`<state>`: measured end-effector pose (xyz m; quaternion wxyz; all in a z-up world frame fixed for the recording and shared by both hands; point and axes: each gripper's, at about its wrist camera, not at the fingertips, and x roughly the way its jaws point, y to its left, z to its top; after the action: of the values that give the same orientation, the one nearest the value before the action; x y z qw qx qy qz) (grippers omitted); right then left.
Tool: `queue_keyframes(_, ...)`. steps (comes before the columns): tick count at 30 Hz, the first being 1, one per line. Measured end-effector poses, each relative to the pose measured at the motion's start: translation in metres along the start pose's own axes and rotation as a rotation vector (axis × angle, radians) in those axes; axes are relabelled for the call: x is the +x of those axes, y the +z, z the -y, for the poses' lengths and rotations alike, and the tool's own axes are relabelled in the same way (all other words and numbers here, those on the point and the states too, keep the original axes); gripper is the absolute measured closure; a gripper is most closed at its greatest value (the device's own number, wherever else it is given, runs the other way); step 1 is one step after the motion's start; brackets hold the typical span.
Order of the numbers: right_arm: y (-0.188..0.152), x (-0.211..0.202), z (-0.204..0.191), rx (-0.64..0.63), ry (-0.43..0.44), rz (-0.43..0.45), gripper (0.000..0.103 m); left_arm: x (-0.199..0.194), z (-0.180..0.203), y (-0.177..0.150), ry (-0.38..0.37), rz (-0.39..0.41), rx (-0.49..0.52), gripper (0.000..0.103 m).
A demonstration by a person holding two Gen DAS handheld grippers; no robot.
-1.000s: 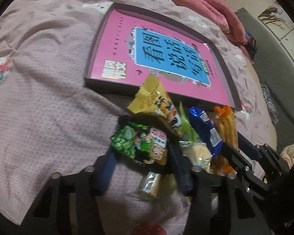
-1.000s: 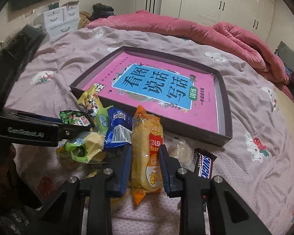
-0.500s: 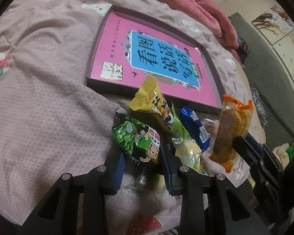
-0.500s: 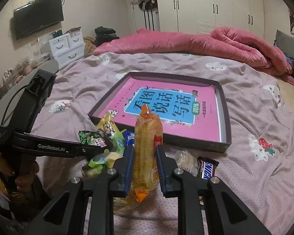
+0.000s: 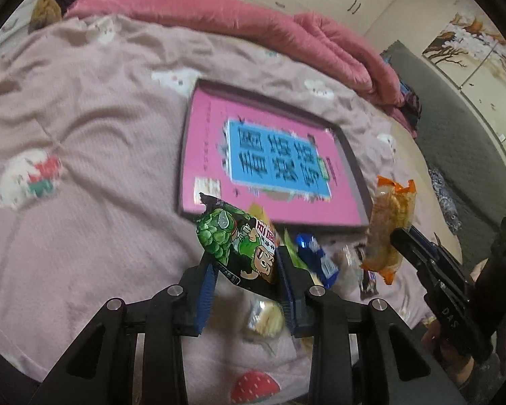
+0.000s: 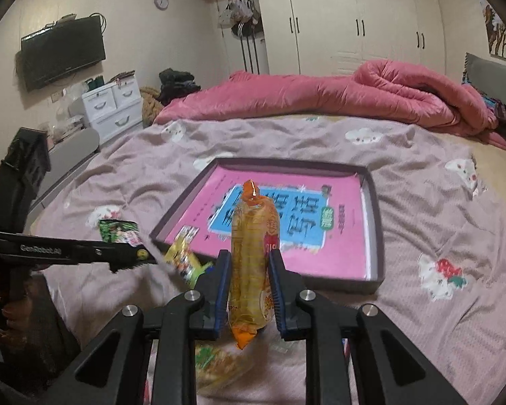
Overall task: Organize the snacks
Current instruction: 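Carry the bread stick pack with the right tool while the left carries the green bag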
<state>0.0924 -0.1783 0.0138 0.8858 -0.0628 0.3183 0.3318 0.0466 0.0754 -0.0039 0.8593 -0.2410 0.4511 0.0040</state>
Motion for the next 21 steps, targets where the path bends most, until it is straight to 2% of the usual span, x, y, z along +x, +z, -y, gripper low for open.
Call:
queue_keyframes(6,0.017,0.016,0.018,0.029,-0.049,0.021,0.08,0.008,0.001,0.026,0.001,0.033,-0.003,0.068)
queue_keyframes(12,0.028,0.038,0.038,0.054,-0.117,0.016,0.08,0.043,0.009,0.047,0.018,0.019,0.014,0.068)
queue_keyframes(21,0.022,0.076,0.069,0.114,-0.192,-0.078,0.08,0.078,0.012,0.067,0.052,-0.016,0.029,0.068)
